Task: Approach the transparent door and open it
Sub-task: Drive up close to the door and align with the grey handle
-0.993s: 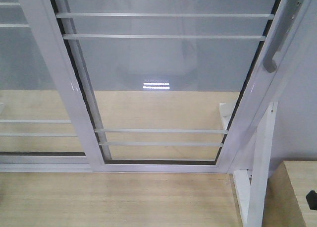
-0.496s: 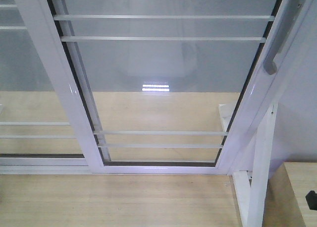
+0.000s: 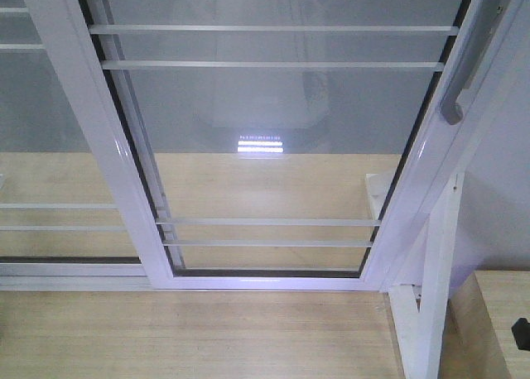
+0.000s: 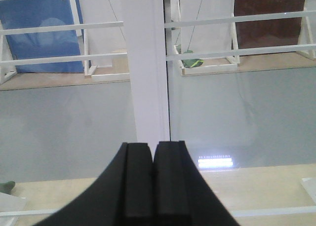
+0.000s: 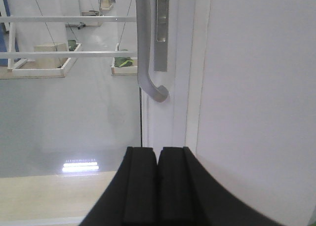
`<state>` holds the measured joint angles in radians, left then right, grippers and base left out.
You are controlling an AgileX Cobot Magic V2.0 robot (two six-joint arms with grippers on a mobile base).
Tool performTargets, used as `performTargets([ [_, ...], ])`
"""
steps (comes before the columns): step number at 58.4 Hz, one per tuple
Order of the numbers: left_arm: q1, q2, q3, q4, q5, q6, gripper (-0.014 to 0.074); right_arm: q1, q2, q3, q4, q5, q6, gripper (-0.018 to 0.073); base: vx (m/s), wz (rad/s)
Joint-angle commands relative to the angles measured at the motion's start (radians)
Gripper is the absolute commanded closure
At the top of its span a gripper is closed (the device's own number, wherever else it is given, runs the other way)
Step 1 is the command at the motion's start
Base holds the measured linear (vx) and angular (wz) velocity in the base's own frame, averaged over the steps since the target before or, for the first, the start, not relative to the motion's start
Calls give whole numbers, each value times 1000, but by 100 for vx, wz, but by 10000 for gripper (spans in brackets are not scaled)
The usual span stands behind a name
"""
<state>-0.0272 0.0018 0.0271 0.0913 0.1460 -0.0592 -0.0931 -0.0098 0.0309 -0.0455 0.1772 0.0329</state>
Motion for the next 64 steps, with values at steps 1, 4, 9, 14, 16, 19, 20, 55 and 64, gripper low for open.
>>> performTargets([
  [1, -3, 19, 23, -5, -81, -1, 602, -5, -7, 12, -5, -83, -6, 567, 0, 0],
  [4, -3, 19, 23, -5, -100, 0, 602, -5, -7, 12, -5, -83, -6, 567, 0, 0],
  [9, -3, 19, 23, -5, -156, 0, 602, -6, -7, 12, -5, -87, -6, 567, 0, 0],
  [14, -3, 19, 23, -5, -192, 0, 602, -6, -7, 12, -9, -101, -8, 567, 0, 0],
  [16, -3, 19, 23, -5, -217, 0, 602, -6, -7, 12, -9, -102, -8, 567, 0, 0],
  [19, -3, 19, 23, -5, -248, 0, 602, -6, -7, 12, -9, -116, -8, 567, 0, 0],
  [20, -3, 19, 23, -5, -259, 0, 602, -6, -7, 12, -9, -124, -8, 567, 0, 0],
  [55, -3, 151, -459, -5, -177, -29, 602, -6, 116, -455, -55, -134, -15, 567, 0, 0],
  [64, -3, 369, -610, -5, -138, -29, 602, -6, 356, -614, -62, -115, -14, 567, 0, 0],
])
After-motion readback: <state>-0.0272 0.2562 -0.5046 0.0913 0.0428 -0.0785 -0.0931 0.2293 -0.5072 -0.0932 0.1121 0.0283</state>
